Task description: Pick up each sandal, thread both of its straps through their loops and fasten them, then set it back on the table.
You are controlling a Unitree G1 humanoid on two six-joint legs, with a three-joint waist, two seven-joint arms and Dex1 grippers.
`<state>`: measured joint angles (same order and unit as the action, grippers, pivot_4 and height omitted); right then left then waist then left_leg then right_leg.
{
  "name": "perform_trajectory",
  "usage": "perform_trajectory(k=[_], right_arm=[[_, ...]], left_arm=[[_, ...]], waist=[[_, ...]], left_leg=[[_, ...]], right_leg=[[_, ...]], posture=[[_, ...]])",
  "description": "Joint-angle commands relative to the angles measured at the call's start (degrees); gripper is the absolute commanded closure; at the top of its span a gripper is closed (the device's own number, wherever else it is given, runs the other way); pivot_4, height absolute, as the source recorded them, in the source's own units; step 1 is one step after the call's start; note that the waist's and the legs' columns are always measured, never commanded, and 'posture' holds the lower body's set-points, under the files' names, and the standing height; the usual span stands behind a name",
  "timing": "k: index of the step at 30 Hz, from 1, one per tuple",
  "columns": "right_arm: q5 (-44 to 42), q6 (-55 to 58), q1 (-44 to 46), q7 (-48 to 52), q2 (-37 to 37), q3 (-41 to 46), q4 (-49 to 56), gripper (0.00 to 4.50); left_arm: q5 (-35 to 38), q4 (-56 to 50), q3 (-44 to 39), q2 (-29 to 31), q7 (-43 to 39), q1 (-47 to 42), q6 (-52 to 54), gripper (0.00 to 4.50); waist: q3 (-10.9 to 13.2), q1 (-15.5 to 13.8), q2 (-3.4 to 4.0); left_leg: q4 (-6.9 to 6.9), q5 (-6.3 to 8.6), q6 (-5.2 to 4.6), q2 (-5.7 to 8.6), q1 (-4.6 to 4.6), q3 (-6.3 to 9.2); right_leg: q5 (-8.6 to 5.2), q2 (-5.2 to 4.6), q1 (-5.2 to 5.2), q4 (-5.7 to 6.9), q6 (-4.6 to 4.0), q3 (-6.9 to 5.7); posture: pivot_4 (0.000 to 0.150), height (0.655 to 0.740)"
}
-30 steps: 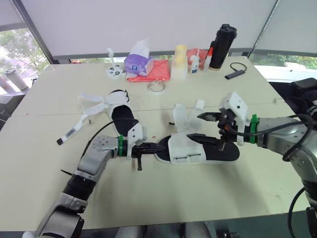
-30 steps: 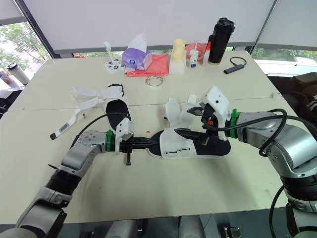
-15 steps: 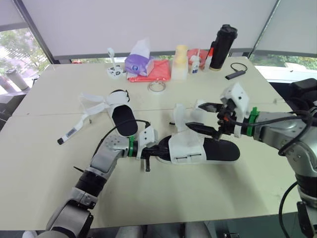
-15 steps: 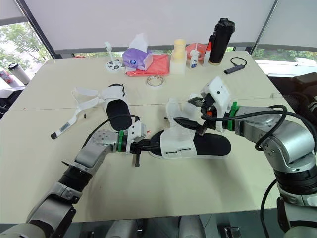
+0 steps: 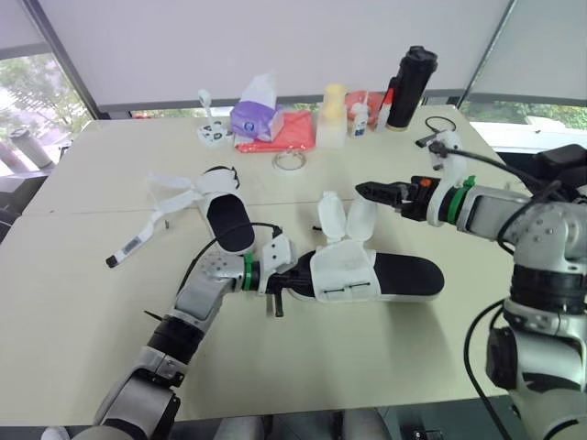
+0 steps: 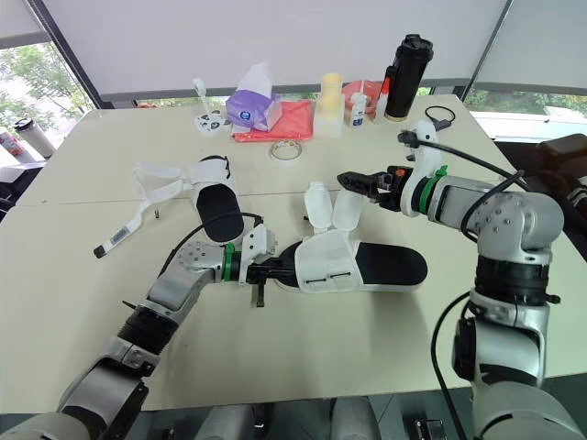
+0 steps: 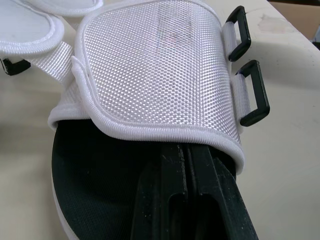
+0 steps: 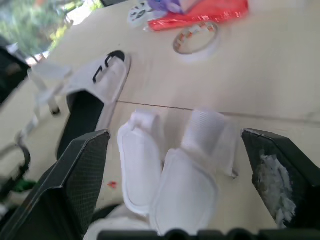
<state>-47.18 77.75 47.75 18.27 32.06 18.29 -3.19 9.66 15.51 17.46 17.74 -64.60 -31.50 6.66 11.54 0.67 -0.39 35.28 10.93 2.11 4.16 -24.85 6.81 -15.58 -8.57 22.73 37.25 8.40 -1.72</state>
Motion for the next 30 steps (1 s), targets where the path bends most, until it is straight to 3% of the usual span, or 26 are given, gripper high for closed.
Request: perform_trajectory(k=[1,10,30], right_arm=[[-0.5,3.0,3.2,-0.4,-0.4,3.3,-5.2,0.00],[-1.6,7.2,9.2,2.6,-2.3,7.3,-20.3,0.00],[1.3,-0.8,18.8,13.4,-3.3,5.6,-33.3,0.00]], left_arm=[[-1.0,0.3,0.7,-0.1,0.2,0.1,-0.2,4.44],[-1.2,-0.1,0.3,-0.6,1.1,-0.2,-0.4,4.44],[-1.2,-0.2,-0.5,-0.4,2.6,-0.1,-0.9,4.44]], waist=[[0.0,0.0,0.01],[0.0,0.2,0.04],[0.0,0.5,0.05]], left_leg=[[0.00,0.00,0.00,0.00,0.00,-0.01],[0.01,0.00,-0.01,0.01,0.02,-0.04],[0.02,-0.01,-0.01,0.01,0.04,-0.05]], right_leg=[[0.00,0.00,0.00,0.00,0.00,0.00],[0.02,0.00,-0.01,0.04,0.02,0.01],[0.03,0.01,0.02,0.13,0.03,0.03]], posture=[[0.150,0.7400],[0.150,0.7400],[0.150,0.7400]])
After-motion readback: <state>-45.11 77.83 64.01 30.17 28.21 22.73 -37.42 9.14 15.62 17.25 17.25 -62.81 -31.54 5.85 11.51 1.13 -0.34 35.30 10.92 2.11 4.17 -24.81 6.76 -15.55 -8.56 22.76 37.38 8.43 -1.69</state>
